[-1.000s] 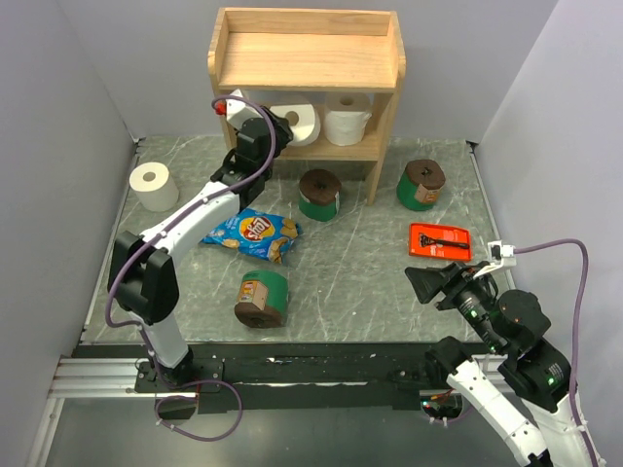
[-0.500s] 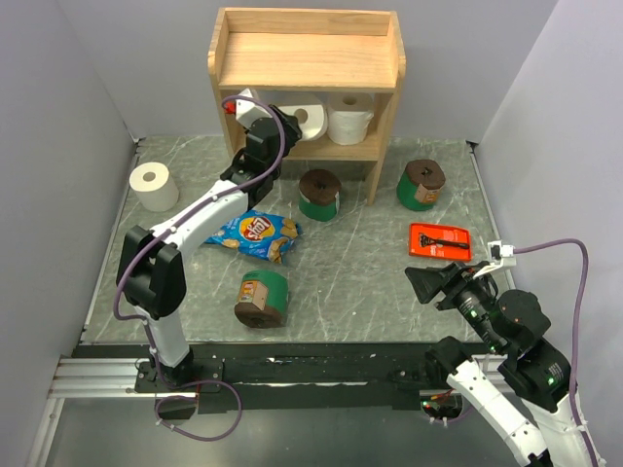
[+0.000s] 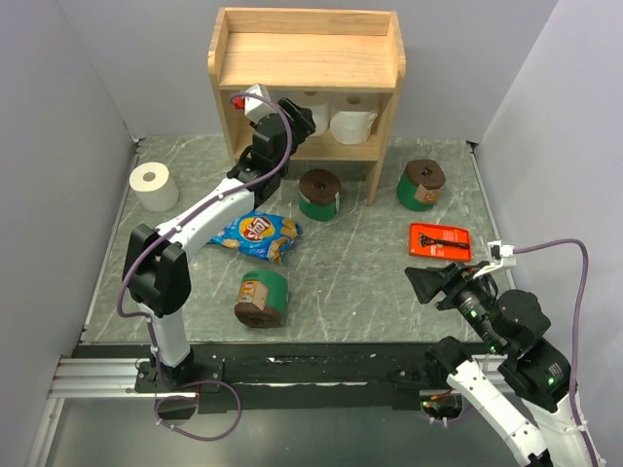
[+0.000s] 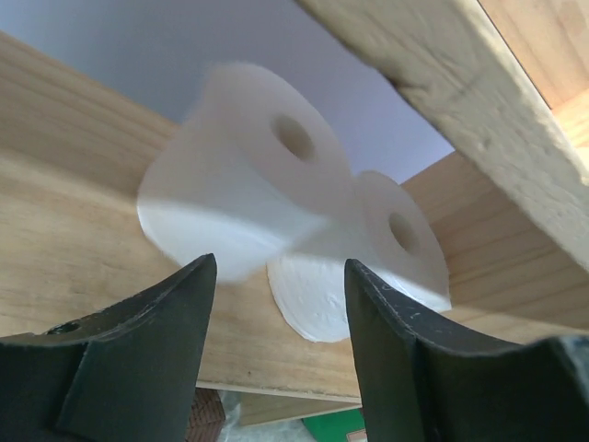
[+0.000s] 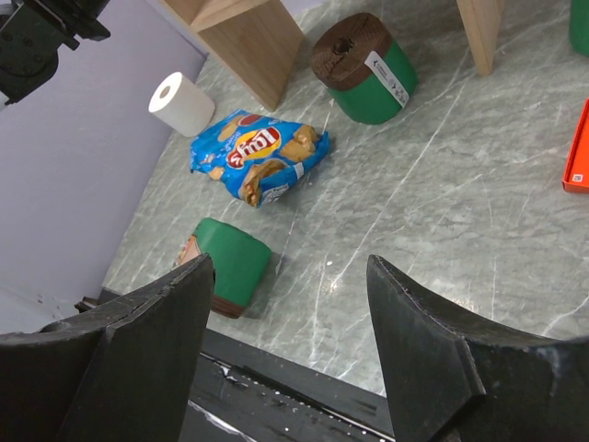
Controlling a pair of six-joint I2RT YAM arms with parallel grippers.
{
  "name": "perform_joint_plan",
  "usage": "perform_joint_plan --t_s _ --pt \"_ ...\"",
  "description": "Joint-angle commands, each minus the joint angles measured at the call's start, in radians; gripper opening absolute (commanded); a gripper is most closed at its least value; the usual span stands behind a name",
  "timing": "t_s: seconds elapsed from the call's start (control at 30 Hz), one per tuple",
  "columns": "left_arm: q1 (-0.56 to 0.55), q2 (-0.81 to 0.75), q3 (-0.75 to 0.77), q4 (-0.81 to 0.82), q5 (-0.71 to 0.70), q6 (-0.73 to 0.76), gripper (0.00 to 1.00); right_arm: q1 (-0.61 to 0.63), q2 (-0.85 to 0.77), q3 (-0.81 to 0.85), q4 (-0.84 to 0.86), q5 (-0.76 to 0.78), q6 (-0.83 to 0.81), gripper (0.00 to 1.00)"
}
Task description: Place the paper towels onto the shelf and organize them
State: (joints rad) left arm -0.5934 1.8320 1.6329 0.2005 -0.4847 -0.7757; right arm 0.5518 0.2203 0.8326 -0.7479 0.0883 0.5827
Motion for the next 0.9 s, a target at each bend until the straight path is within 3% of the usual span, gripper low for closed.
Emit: perform_joint_plan --t_s 0.0,0.17,0.33,0.53,0.67,0.73,0.77,0.87 --pt "-0.005 -0.042 0.031 0.062 0.014 0.004 0.64 0.005 0.011 0.019 0.025 0.011 -0.014 0.74" --pt "-0.005 -0.086 -0.019 0.053 0.026 0.004 0.64 0.004 0.01 0.017 0.021 0.01 -0.015 0.74" --pt "-0.006 -0.232 -0.163 -0.012 0.044 -0.023 0.68 0.004 -0.001 0.014 0.001 0.013 -0.02 0.75" --pt "0.027 -0.439 -0.264 -0.241 -0.02 -0.033 0.87 0.002 -0.029 0.002 -0.016 0.008 -0.021 0.75" --pt "0.17 -0.552 -0.291 -0.474 -0.011 -0.16 0.88 0.003 -0.053 -0.023 -0.021 -0.004 -0.018 0.75" --pt "0.307 -0.589 -0.32 -0.531 -0.012 -0.187 0.9 0.002 -0.064 -0.039 -0.018 -0.01 -0.012 0.75" --pt "0.341 -0.596 -0.321 -0.55 -0.006 -0.197 0.95 0.002 -0.068 -0.052 -0.018 -0.013 -0.009 0.75" --pt "0.476 -0.588 -0.314 -0.61 0.047 -0.217 0.97 0.003 -0.071 -0.069 -0.016 -0.03 -0.003 0.75"
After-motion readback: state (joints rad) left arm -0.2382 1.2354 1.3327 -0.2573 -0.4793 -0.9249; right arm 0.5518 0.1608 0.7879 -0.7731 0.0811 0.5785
